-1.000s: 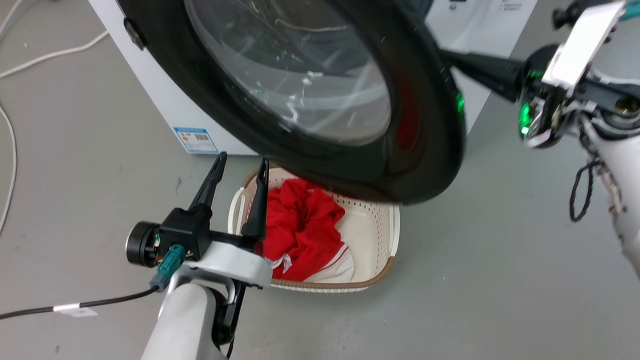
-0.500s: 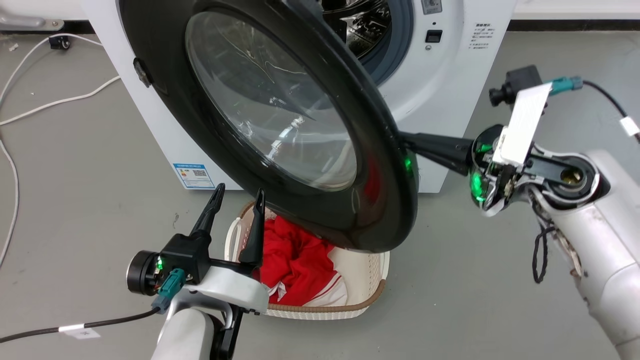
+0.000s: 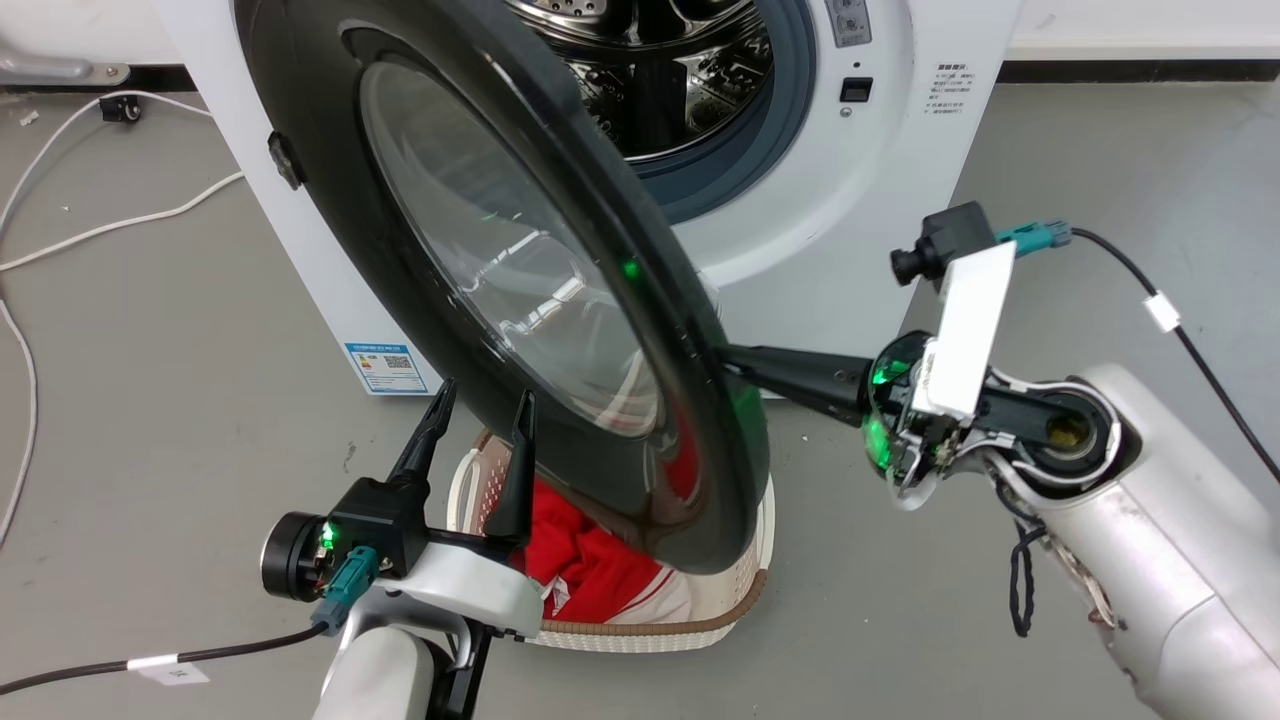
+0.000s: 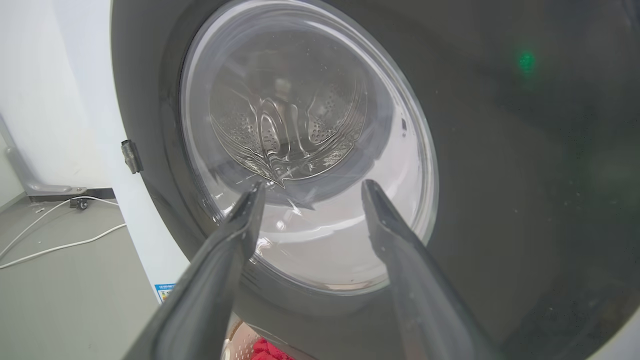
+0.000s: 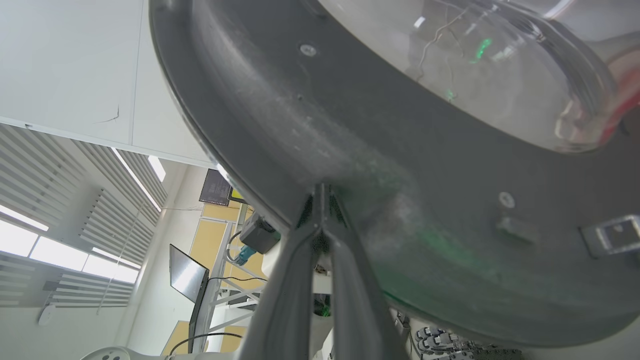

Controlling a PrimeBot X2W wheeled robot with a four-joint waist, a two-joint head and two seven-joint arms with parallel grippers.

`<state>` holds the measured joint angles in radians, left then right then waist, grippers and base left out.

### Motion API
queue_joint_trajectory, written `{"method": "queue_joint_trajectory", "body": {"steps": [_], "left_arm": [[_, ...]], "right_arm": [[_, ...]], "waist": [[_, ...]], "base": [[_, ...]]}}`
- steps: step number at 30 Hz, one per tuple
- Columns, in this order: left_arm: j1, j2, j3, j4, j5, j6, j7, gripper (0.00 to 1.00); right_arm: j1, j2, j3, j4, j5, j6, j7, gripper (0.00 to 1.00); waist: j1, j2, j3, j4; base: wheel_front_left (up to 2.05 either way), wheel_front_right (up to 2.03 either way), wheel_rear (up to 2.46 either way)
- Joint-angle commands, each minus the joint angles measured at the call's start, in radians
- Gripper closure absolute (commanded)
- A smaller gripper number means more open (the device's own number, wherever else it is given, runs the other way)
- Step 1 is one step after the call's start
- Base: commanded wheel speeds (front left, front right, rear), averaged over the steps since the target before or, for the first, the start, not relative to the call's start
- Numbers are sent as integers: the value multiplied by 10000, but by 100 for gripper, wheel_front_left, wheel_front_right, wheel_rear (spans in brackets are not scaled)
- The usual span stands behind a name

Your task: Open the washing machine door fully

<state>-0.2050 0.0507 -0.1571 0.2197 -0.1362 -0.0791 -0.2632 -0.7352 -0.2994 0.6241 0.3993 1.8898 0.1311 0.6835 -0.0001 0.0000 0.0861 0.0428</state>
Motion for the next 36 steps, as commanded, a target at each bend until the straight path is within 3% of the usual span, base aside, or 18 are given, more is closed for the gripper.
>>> {"method": "queue_joint_trajectory", "body": {"steps": [1,12,21,28,35,36], "left_arm": [[125,-8,-27,14,-40,4,-24,0],[130,-8,-106,13,-108,72,-24,0],[360,-8,-2,63,-169,148,-24,0],[594,-5,188,52,-122,168,-22,0],[761,-5,286,80,-145,175,-22,0],[802,-5,326,82,-152,190,-24,0]], "right_arm": [[185,171,173,-115,-23,-7,-58,100],[468,-96,578,-724,40,-11,-1337,100],[1638,-708,-806,-1247,-179,-3,-4352,100],[3551,-1205,-1921,-2190,-293,-3,-6395,100],[5598,-1279,-2671,-3066,-588,-3,-8208,99],[5828,-1279,-2677,-3098,-719,-3,-8438,54]], "waist": [[1,0,-8,0],[1,0,-49,10],[1,0,-315,-1],[1,0,-533,-99],[1,0,-643,-280],[1,0,-668,-338]], "base": [[0,0,0],[0,0,0],[0,0,0],[0,0,0],[0,0,0],[0,0,0]]}}
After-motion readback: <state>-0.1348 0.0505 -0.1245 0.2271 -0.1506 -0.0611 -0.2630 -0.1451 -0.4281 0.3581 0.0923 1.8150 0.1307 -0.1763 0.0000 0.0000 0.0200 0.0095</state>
